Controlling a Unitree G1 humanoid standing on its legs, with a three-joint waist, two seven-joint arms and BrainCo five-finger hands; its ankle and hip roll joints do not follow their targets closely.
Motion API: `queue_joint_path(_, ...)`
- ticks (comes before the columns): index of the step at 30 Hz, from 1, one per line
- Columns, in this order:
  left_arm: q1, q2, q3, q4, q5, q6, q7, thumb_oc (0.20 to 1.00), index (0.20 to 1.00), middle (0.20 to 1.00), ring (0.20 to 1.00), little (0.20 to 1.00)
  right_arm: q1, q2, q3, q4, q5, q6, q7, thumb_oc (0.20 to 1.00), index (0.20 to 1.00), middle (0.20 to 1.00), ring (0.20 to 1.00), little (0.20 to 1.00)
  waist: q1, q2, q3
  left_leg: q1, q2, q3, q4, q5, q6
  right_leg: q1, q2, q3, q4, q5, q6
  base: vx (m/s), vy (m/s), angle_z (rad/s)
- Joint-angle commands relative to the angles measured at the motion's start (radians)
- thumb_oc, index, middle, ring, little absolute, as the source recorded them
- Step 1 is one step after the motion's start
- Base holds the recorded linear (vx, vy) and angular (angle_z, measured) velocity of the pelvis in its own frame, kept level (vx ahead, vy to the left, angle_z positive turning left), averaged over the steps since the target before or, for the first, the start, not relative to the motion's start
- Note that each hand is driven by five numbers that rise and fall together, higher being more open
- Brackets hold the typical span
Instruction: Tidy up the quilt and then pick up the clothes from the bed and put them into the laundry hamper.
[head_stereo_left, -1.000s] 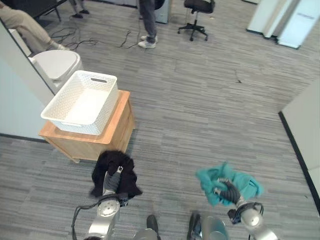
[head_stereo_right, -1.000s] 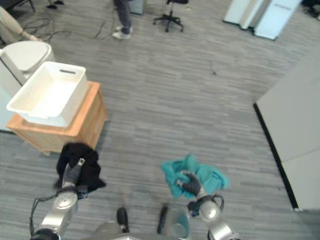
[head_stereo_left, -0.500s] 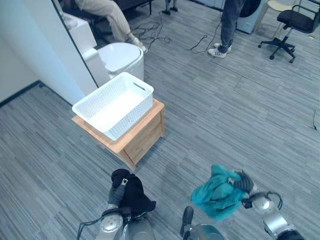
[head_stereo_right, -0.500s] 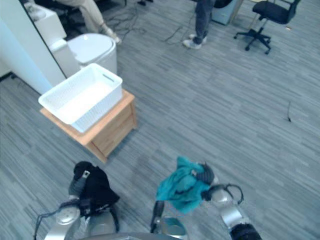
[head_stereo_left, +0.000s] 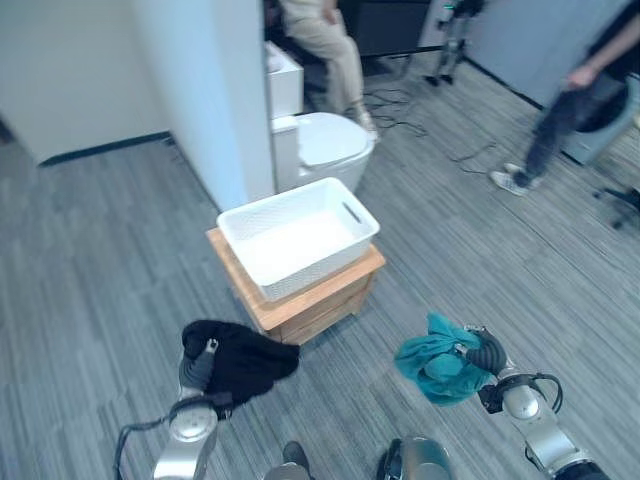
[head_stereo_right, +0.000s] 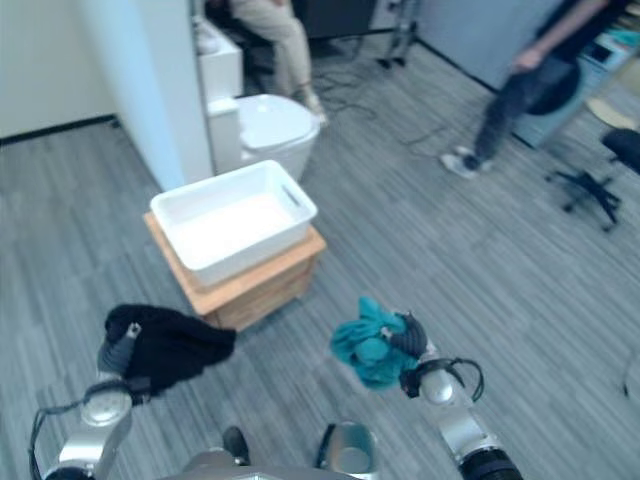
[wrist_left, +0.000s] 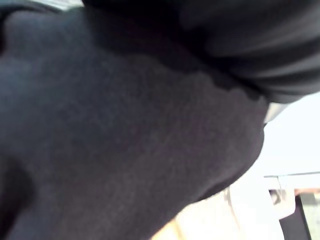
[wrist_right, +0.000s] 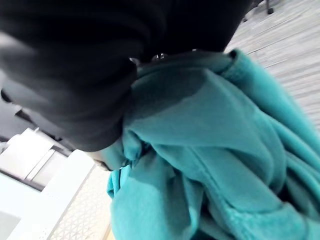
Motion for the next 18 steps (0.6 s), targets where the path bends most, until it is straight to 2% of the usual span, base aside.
queue_joint_path(1, 0.002, 0.068, -0.002, -0.064, 0.03, -0.055, 0.0, 0.2, 0.2, 0.2, 0.2, 0.2, -0.072, -0.019, -0.109, -0.027, 0.032, -0.032, -0.048, 0.2, 0.2, 0.2, 0.2, 0.2, -0.046, -0.057, 0.018, 0.019, 0.101, 0.004, -0.067, 0.025, -0.158, 0.067, -0.011, 0.217, -0.311, 0.143, 0.057, 0.33, -0.318, 2.18)
queue_joint_path(2, -0.006, 0.072, 0.001, -0.059, 0.025, -0.054, -0.003, 0.2, 0.2, 0.2, 0.2, 0.2, -0.074, -0.024, -0.119, -0.033, 0.037, -0.028, -0.052, 0.2, 0.2, 0.2, 0.2, 0.2, -0.056, -0.056, 0.015, 0.013, 0.104, -0.03, -0.067, 0.015, -0.167, 0.054, -0.023, 0.285, -0.366, 0.162, 0.063, 0.29, -0.313, 2.33)
queue_joint_path(3, -0.01, 0.077, 0.004, -0.051, 0.023, -0.051, -0.004, 0.2, 0.2, 0.2, 0.2, 0.2, -0.08, -0.025, -0.124, -0.039, 0.042, -0.027, -0.054, 0.2, 0.2, 0.2, 0.2, 0.2, -0.058, -0.055, 0.012, 0.012, 0.11, -0.056, -0.067, 0.007, -0.176, 0.043, -0.038, 0.321, -0.401, 0.186, 0.073, 0.27, -0.284, 1.79)
queue_joint_path(4, -0.011, 0.081, 0.009, -0.039, 0.025, -0.048, -0.005, 0.2, 0.2, 0.2, 0.2, 0.2, -0.085, -0.031, -0.129, -0.057, 0.046, -0.029, -0.054, 0.2, 0.2, 0.2, 0.2, 0.2, -0.058, -0.055, 0.009, 0.017, 0.116, -0.073, -0.067, 0.004, -0.183, 0.031, -0.047, 0.318, -0.413, 0.212, 0.077, 0.34, -0.33, 1.09)
queue_joint_path(5, -0.005, 0.078, 0.019, -0.018, 0.02, -0.053, 0.008, 0.2, 0.2, 0.2, 0.2, 0.2, -0.119, -0.043, -0.12, -0.084, 0.045, -0.041, -0.064, 0.2, 0.2, 0.2, 0.2, 0.2, -0.04, -0.058, 0.005, 0.032, 0.126, -0.08, -0.067, 0.002, -0.196, 0.031, -0.067, 0.273, -0.443, 0.222, 0.081, 0.25, -0.226, 0.93)
queue_joint_path(8, 0.008, 0.07, 0.024, -0.017, 0.017, -0.059, 0.004, 0.2, 0.2, 0.2, 0.2, 0.2, -0.199, -0.084, -0.103, -0.114, 0.028, -0.049, -0.069, 0.2, 0.2, 0.2, 0.2, 0.2, -0.026, -0.059, 0.002, 0.048, 0.136, -0.084, -0.067, 0.007, -0.21, 0.064, -0.06, 0.261, -0.459, 0.22, 0.084, 0.19, -0.241, 0.35)
queue_joint_path(10, 0.016, 0.059, 0.024, -0.015, -0.002, -0.066, 0.003, 0.2, 0.2, 0.2, 0.2, 0.2, -0.299, -0.114, -0.062, -0.133, 0.02, -0.052, -0.069, 0.2, 0.2, 0.2, 0.2, 0.2, -0.015, -0.042, 0.0, 0.053, 0.15, -0.08, -0.067, 0.012, -0.219, 0.077, -0.046, 0.255, -0.471, 0.217, 0.085, 0.13, -0.201, 0.19)
queue_joint_path(12, 0.029, 0.043, 0.021, -0.013, -0.024, -0.072, 0.004, 0.2, 0.2, 0.2, 0.2, 0.2, -0.426, -0.15, 0.0, -0.157, 0.015, -0.061, -0.058, 0.2, 0.2, 0.2, 0.2, 0.2, -0.004, -0.016, -0.003, 0.053, 0.168, -0.075, -0.067, 0.024, -0.233, 0.092, -0.023, 0.259, -0.471, 0.203, 0.077, 0.14, -0.163, 0.06)
queue_joint_path(13, 0.033, 0.029, 0.008, -0.011, -0.058, -0.078, -0.002, 0.2, 0.2, 0.2, 0.2, 0.2, -0.511, -0.165, 0.051, -0.163, 0.016, -0.063, -0.048, 0.2, 0.2, 0.2, 0.2, 0.2, 0.005, 0.002, -0.005, 0.053, 0.182, -0.065, -0.067, 0.037, -0.243, 0.104, -0.012, 0.24, -0.471, 0.181, 0.067, 0.12, -0.132, -0.08)
queue_joint_path(14, 0.032, 0.027, 0.011, -0.01, -0.059, -0.079, -0.002, 0.2, 0.2, 0.2, 0.2, 0.2, -0.518, -0.166, 0.056, -0.159, 0.017, -0.064, -0.049, 0.2, 0.2, 0.2, 0.2, 0.2, 0.001, 0.005, -0.002, 0.054, 0.184, -0.067, -0.067, 0.037, -0.244, 0.106, -0.009, 0.237, -0.471, 0.18, 0.065, 0.08, -0.092, -0.01)
queue_joint_path(16, 0.0, 0.018, -0.019, -0.007, -0.094, -0.091, 0.008, 0.2, 0.2, 0.2, 0.2, 0.2, -0.59, -0.204, 0.085, -0.153, 0.019, -0.062, -0.058, 0.2, 0.2, 0.2, 0.2, 0.2, 0.005, 0.016, 0.022, 0.022, 0.2, -0.024, -0.035, 0.089, -0.253, 0.135, -0.016, 0.19, -0.471, 0.162, 0.05, -0.02, -0.089, 0.23)
queue_joint_path(17, -0.022, 0.014, -0.042, -0.013, -0.104, -0.093, 0.008, 0.2, 0.2, 0.2, 0.2, 0.2, -0.658, -0.221, 0.117, -0.171, 0.02, -0.056, -0.062, 0.2, 0.2, 0.2, 0.2, 0.2, 0.008, 0.018, 0.037, -0.025, 0.183, 0.032, -0.002, 0.114, -0.244, 0.15, -0.02, 0.157, -0.471, 0.151, 0.042, -0.03, -0.098, 0.82)
queue_joint_path(18, -0.028, 0.014, -0.048, -0.011, -0.095, -0.09, 0.013, 0.2, 0.2, 0.2, 0.2, 0.2, -0.698, -0.226, 0.142, -0.183, 0.02, -0.055, -0.057, 0.2, 0.2, 0.2, 0.2, 0.2, 0.009, 0.025, 0.037, -0.037, 0.156, 0.011, -0.015, 0.098, -0.235, 0.15, -0.012, 0.159, -0.471, 0.144, 0.041, -0.03, -0.078, 1.04)
